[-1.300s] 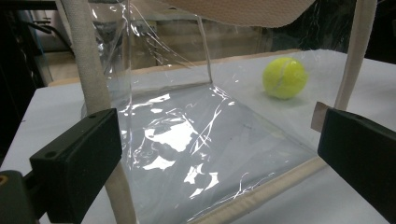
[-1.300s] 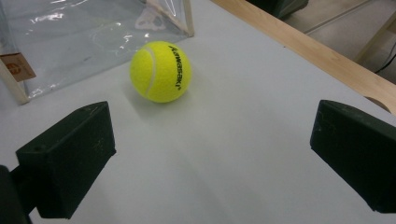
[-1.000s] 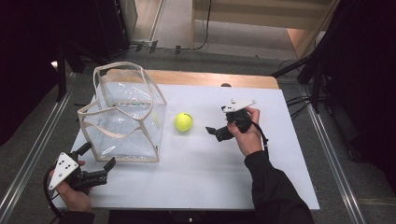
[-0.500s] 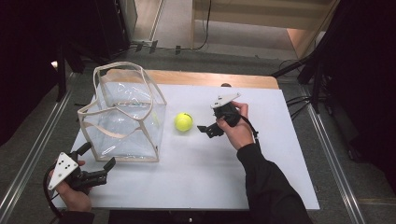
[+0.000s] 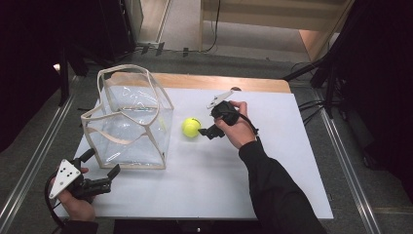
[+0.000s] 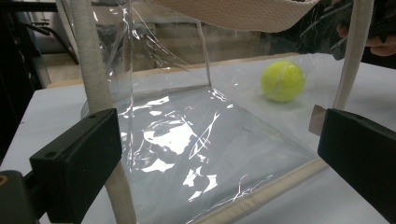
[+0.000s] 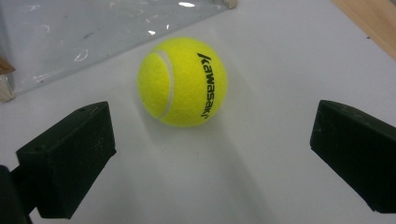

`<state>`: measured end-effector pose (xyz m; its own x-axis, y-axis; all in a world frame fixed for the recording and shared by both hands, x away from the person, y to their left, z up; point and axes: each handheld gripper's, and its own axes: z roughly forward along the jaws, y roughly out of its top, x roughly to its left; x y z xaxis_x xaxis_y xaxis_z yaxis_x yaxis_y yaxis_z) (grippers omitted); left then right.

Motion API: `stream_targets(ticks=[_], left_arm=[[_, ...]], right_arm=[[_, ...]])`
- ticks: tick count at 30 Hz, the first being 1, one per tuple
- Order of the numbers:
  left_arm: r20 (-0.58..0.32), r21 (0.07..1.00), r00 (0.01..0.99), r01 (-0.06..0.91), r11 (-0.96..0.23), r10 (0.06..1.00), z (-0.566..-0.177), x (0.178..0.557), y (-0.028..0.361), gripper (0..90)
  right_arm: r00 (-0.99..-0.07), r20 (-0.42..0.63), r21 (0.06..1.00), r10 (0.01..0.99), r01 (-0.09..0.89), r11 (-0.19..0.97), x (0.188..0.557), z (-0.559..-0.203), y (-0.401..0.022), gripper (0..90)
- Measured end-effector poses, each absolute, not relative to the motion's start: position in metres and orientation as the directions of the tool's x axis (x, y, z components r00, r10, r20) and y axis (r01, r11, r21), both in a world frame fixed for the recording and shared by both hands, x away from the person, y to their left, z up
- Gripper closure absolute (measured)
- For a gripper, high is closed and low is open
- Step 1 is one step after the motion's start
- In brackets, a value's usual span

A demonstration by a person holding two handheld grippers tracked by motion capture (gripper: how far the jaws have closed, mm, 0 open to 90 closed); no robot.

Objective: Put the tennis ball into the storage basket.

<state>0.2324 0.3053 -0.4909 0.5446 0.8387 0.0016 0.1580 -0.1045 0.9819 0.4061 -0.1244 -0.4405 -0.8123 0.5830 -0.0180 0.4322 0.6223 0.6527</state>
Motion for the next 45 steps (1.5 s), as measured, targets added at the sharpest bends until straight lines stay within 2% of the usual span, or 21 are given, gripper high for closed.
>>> stream_targets(ticks=[29,34,45], left_arm=[[-0.004,0.985,0.553,0.148,-0.094,0.833,-0.491,0.231,0.306,0.0],[-0.004,0.985,0.554,0.147,-0.093,0.833,-0.491,0.231,0.306,0.0],[-0.005,0.985,0.555,0.146,-0.091,0.832,-0.491,0.232,0.307,0.0]], right_arm=[[-0.855,0.045,0.485,0.517,0.471,0.737,0.442,-0.458,-0.078,0.0],[-0.874,0.045,0.468,0.483,0.446,0.763,0.446,-0.459,-0.071,0.0],[-0.88,0.046,0.394,0.473,0.451,0.801,0.451,-0.463,-0.058,0.0]])
